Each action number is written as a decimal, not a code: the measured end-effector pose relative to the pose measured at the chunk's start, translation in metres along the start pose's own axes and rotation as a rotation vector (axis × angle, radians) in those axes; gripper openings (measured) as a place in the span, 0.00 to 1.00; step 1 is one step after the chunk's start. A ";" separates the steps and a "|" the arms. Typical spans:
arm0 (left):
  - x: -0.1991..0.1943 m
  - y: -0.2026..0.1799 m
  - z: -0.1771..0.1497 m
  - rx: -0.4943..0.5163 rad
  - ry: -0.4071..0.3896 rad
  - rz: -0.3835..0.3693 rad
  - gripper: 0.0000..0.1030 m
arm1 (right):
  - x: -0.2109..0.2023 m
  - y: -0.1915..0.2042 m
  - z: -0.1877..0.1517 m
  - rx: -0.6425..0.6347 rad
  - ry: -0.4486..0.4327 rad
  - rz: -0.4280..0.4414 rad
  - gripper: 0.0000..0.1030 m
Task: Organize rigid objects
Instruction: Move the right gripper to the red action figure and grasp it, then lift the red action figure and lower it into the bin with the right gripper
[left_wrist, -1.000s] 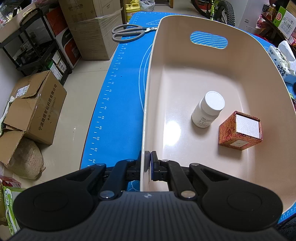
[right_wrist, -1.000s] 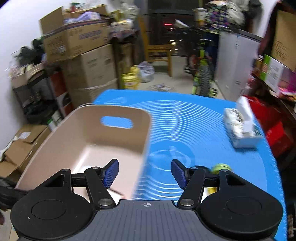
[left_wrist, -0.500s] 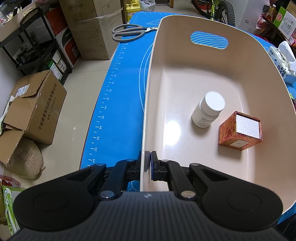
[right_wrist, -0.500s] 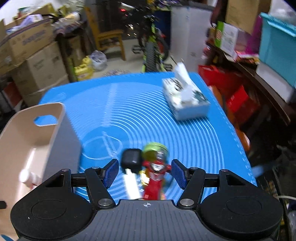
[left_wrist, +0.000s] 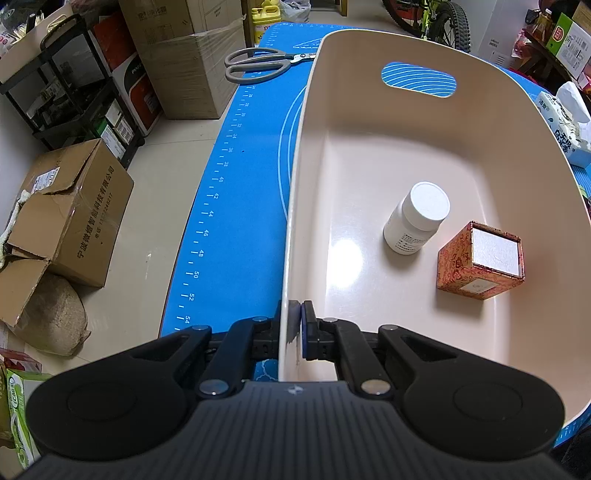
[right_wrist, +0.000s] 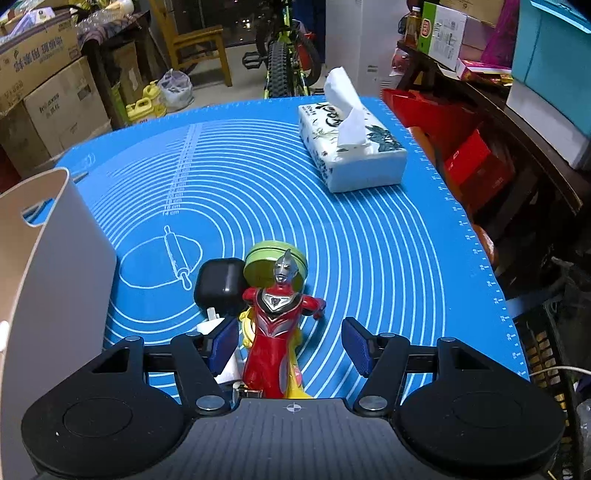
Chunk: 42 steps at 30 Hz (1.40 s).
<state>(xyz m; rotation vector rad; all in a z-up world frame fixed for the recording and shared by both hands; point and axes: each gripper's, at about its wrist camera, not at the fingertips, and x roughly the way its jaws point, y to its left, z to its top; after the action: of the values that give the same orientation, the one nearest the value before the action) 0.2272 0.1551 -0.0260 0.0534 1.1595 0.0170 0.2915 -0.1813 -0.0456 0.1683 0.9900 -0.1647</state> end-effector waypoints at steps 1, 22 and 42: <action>0.000 0.000 0.000 0.000 0.000 0.000 0.08 | 0.003 0.001 0.000 -0.004 0.004 -0.001 0.64; 0.000 0.001 0.000 0.000 0.001 0.000 0.08 | -0.007 -0.002 -0.006 -0.001 -0.032 0.092 0.32; 0.000 0.002 0.000 0.001 0.000 0.003 0.08 | -0.068 0.005 0.001 -0.011 -0.284 0.085 0.32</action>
<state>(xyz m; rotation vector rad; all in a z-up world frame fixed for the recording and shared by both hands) 0.2274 0.1567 -0.0254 0.0559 1.1597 0.0188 0.2566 -0.1726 0.0122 0.1717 0.7001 -0.1023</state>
